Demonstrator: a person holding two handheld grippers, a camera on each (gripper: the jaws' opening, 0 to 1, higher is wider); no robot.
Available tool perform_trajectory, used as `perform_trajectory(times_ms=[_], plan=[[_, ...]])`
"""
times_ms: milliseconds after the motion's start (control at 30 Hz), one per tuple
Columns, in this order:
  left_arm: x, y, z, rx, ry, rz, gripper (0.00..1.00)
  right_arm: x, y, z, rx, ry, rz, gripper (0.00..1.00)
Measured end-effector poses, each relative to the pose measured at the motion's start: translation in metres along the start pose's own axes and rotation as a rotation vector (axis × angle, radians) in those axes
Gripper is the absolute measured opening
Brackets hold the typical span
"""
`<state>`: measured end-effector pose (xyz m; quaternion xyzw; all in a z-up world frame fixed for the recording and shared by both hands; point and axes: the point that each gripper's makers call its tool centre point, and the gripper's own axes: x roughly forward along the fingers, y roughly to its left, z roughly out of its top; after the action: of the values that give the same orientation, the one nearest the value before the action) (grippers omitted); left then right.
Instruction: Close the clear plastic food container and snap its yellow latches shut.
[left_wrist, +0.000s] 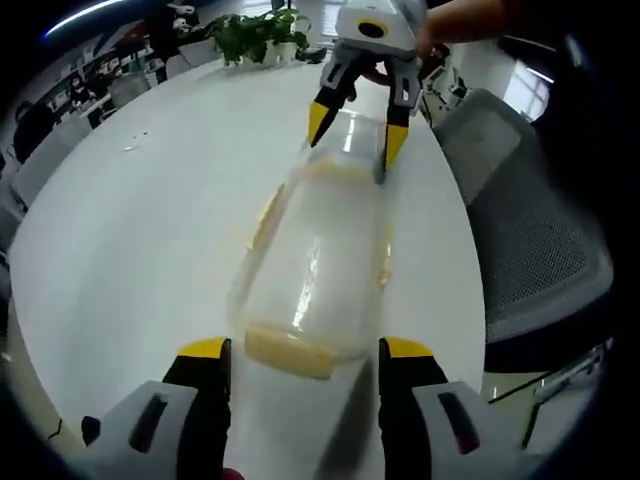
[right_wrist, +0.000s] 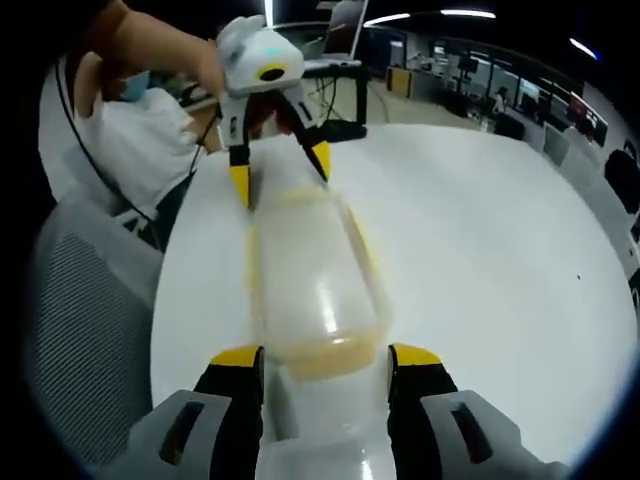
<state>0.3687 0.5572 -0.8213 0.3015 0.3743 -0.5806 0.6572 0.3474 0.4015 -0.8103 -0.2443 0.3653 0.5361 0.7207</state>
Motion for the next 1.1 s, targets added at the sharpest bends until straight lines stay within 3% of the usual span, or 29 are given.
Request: perform_trajectory(times_ms=[467, 1100], plan=[[0.005, 0.005, -0.006, 0.078, 0.049, -0.011, 0.58, 0.012, 0.002, -0.008, -0.058, 0.078, 0.024, 0.49], [0.010, 0.004, -0.011, 0.207, 0.118, -0.050, 0.49, 0.021, 0.000, -0.015, -0.092, 0.157, 0.035, 0.47]])
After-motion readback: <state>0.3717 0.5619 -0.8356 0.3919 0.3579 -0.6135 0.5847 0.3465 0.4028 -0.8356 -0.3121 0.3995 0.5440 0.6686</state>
